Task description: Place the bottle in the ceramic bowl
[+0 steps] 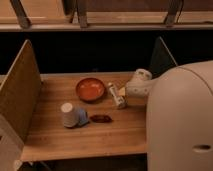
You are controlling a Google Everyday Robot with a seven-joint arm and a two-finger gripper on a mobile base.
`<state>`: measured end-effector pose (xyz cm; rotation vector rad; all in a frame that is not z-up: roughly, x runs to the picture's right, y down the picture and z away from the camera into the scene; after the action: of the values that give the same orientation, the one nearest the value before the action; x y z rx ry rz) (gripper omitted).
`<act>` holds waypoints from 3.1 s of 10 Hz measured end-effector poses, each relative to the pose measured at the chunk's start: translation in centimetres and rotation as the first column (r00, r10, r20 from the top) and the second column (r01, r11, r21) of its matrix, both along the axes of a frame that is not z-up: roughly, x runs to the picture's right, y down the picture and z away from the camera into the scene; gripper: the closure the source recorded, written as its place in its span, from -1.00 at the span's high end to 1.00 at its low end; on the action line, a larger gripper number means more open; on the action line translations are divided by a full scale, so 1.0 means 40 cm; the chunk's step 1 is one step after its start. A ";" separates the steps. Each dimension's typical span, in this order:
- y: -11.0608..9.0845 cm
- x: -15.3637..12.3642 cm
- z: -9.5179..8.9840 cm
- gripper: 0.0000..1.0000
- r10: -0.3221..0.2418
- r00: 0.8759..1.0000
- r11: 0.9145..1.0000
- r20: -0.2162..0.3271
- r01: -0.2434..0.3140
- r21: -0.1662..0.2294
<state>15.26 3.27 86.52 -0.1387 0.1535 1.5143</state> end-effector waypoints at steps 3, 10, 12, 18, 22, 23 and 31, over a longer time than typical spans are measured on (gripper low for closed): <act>0.011 -0.105 0.049 0.60 -0.044 0.995 0.998 0.084 0.047 -0.035; 0.099 -0.127 0.206 0.53 -0.044 0.991 0.972 0.128 0.072 -0.223; 0.081 -0.106 0.233 0.09 -0.038 0.993 0.967 0.111 0.064 -0.245; -0.005 -0.028 0.232 -0.99 0.008 0.998 0.981 0.057 0.003 -0.195; -0.173 -0.032 0.140 -1.00 -0.098 0.995 0.995 0.025 0.099 -0.011; -0.188 -0.063 0.131 -1.00 -0.133 0.990 0.991 0.037 0.133 0.012; -0.169 -0.420 0.067 -1.00 -0.382 0.891 0.922 0.244 0.351 0.163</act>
<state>-1.54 -3.48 89.18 -0.2118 -0.1238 1.1080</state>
